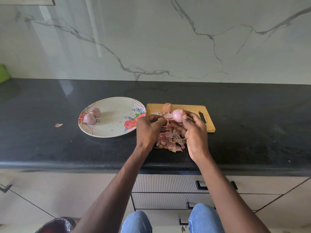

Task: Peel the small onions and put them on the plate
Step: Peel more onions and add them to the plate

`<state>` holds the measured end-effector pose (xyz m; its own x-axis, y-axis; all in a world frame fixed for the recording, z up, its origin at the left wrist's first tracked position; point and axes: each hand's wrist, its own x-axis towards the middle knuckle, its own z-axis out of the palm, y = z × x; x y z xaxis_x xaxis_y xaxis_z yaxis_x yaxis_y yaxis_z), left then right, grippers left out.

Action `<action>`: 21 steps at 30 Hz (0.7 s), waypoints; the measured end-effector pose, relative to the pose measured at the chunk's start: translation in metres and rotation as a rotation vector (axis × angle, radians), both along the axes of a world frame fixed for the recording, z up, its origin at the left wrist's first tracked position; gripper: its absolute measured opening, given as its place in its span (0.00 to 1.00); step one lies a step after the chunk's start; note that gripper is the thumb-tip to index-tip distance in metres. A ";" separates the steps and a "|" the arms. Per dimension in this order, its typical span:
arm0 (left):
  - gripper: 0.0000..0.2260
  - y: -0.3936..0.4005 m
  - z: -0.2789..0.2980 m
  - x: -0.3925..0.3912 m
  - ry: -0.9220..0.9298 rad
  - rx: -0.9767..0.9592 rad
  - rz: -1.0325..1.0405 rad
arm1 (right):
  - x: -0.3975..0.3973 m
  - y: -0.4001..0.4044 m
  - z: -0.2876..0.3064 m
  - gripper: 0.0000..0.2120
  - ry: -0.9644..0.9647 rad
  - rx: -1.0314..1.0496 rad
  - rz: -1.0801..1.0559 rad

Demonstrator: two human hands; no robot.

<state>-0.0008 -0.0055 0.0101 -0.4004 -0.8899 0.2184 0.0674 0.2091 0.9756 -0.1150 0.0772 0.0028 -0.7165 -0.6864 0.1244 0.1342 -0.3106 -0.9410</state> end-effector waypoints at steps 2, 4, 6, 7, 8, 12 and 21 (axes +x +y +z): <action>0.08 -0.003 -0.001 0.000 -0.023 -0.012 0.036 | 0.000 0.003 0.005 0.10 -0.055 -0.039 0.033; 0.09 -0.007 -0.005 0.000 -0.042 -0.020 0.068 | 0.001 0.004 0.008 0.11 -0.088 -0.076 0.070; 0.11 -0.010 -0.007 -0.001 -0.076 -0.039 0.117 | 0.002 0.005 0.010 0.11 -0.124 -0.087 0.091; 0.13 -0.013 -0.011 -0.001 -0.104 -0.072 0.144 | 0.002 0.006 0.010 0.11 -0.137 -0.086 0.098; 0.16 -0.015 -0.013 -0.001 -0.145 -0.116 0.165 | 0.002 0.006 0.010 0.11 -0.140 -0.086 0.105; 0.13 -0.011 -0.008 -0.001 -0.236 -0.287 0.166 | 0.002 0.006 0.010 0.10 -0.137 -0.069 0.123; 0.08 -0.004 -0.004 0.000 -0.087 -0.247 -0.004 | -0.003 0.004 0.009 0.15 -0.258 -0.082 0.122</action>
